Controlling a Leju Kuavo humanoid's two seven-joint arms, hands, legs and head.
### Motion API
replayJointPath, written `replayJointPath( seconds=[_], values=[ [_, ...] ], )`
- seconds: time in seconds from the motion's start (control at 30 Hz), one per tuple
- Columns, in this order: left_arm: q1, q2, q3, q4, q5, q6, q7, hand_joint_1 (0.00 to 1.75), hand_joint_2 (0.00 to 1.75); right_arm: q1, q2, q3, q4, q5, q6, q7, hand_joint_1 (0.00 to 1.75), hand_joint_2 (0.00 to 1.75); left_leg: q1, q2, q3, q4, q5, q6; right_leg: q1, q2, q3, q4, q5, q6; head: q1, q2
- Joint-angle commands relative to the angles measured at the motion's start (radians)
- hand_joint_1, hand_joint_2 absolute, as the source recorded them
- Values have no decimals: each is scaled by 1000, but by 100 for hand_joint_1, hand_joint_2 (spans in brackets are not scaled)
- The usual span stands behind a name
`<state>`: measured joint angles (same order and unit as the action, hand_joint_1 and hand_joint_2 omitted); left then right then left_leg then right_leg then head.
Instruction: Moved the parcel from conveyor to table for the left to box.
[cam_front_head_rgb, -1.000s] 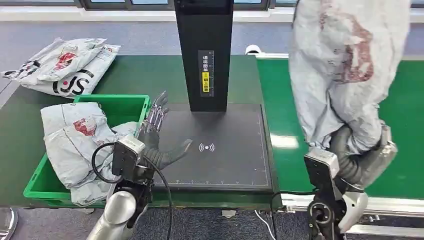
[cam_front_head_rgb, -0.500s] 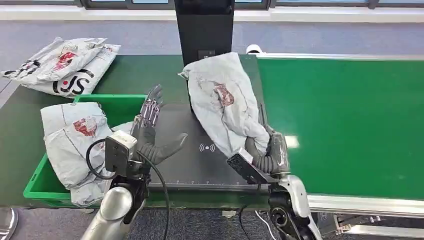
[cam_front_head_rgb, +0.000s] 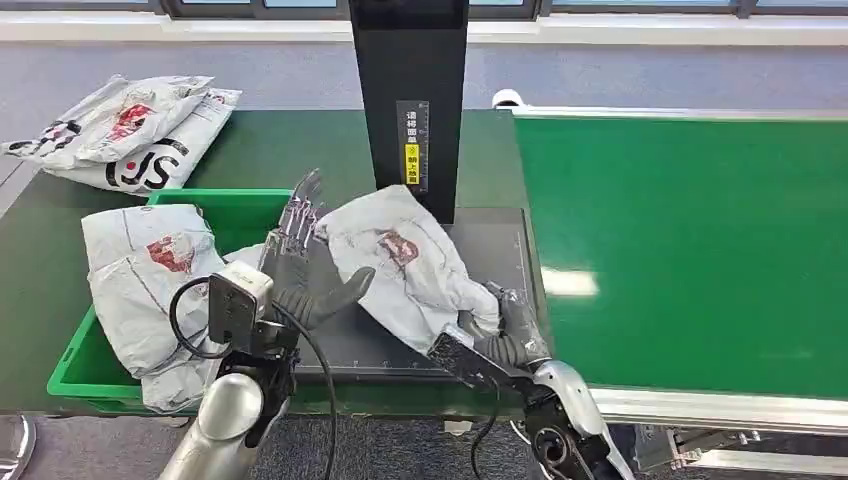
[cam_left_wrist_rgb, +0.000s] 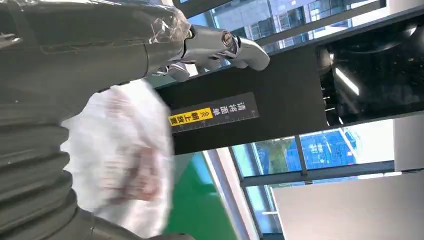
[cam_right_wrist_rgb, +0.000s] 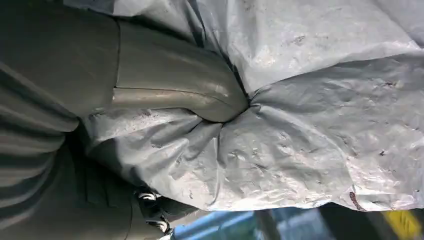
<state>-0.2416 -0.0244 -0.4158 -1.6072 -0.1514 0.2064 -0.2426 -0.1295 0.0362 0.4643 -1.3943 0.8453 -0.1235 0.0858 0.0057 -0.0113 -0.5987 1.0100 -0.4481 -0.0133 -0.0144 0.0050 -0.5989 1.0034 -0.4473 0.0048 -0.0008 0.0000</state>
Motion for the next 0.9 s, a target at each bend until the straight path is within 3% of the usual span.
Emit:
replayJointPath(
  seconds=[0.03, 0.1, 0.13, 0.17, 0.43, 0.6, 0.73, 0.77, 0.9],
  values=[
    [-46, -3, 39, 54, -1, -13, 9, 0, 175, -62, -41, 91, 140, -41, 49, 10, 175, 175, 1, 2, 3, -2, 0, 0, 1, 1, 3, -2, 0, -1, 0, 0],
    [-47, -3, 38, 53, -2, -13, 9, 0, 175, -67, -38, 92, 141, -41, 50, 10, 175, 175, 0, 2, 2, -1, 0, 0, 0, 1, 2, -1, 0, 0, 0, 0],
    [-45, -7, 39, 45, -6, -12, 15, 0, 175, -80, -29, 87, 162, -35, 21, 17, 35, 175, 1, 2, 3, -1, 0, 0, 1, 1, 3, -2, 0, 0, 0, 0],
    [-39, -8, 41, 37, -10, -10, 19, 0, 175, -87, -26, 88, 168, -15, -15, 25, 0, 175, 1, 2, 3, -1, 0, 0, 1, 1, 3, -2, 1, 0, 0, 0],
    [-32, -8, 44, 29, -13, -8, 21, 0, 175, -96, -25, 84, 170, -1, -38, 35, 0, 175, 1, 2, 3, -1, 0, 0, 1, 1, 3, -2, 0, -1, 0, 0],
    [-21, -11, 51, 20, -21, -4, 25, 0, 175, -93, -27, 41, 142, 36, -145, 53, 0, 175, 0, 2, 3, -1, -1, 0, 1, 1, 2, -1, 0, -1, 0, 0],
    [-17, -11, 53, 18, -22, -3, 25, 0, 175, -89, -32, 27, 129, 35, -156, 52, 0, 175, 0, 1, 2, -1, 0, 0, 0, 0, 1, -1, 0, 0, 0, 0],
    [-10, -9, 57, 13, -23, -2, 26, 0, 175, -68, -30, -14, 93, 59, -277, 42, 0, 175, 0, 1, 2, -1, 0, 0, 0, 0, 2, -1, 0, 0, 0, 0],
    [7, -10, 67, 0, -30, 6, 26, 0, 175, -9, -54, -136, -67, 105, -341, 44, 0, 175, 0, -1, 1, 0, 0, 0, 0, -2, 1, -1, -1, 0, 0, 0]
  ],
)
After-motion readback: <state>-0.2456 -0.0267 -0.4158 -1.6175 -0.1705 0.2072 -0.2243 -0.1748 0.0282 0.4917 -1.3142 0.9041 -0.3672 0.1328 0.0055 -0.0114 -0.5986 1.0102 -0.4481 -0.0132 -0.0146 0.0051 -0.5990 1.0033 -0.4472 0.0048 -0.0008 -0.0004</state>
